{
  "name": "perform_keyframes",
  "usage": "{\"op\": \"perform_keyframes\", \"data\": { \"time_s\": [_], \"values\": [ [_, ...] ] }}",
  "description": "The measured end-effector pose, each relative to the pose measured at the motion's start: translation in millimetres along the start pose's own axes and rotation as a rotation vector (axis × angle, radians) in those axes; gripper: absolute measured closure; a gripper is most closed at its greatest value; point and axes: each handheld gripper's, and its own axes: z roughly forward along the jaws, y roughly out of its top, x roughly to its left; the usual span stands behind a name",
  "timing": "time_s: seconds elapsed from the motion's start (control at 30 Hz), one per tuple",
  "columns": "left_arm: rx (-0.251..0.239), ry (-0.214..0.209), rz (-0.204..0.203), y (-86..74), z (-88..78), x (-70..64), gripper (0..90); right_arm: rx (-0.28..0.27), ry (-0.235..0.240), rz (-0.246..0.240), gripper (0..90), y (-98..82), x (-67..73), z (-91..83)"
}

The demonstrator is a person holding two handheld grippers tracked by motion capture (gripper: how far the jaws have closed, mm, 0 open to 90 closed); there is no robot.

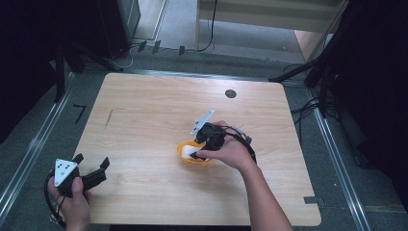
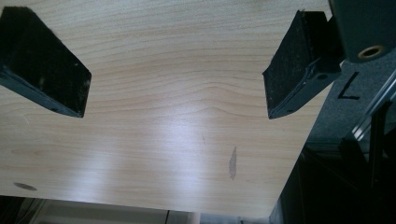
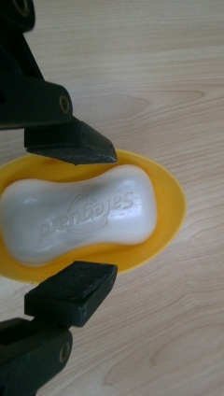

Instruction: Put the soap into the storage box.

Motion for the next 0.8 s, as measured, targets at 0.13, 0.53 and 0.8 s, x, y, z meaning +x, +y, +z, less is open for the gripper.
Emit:
{"op": "perform_keyframes", "data": {
  "time_s": [0.13,0.53,0.8],
  "values": [
    [-0.002,0.000,0.000,0.0,0.1,-0.3,7.9,-0.048,-0.021,0.062,32.1,-10.3,-1.3,-10.4],
    [-0.002,0.001,-0.002,-0.2,-0.3,0.0,7.9,-0.176,-0.115,0.248,15.0,-57.2,-6.1,-24.8],
    [-0.003,0.007,0.003,-0.1,-0.1,-0.9,7.5,-0.256,-0.167,0.367,4.3,-95.6,-6.2,-36.5]
  ]
}}
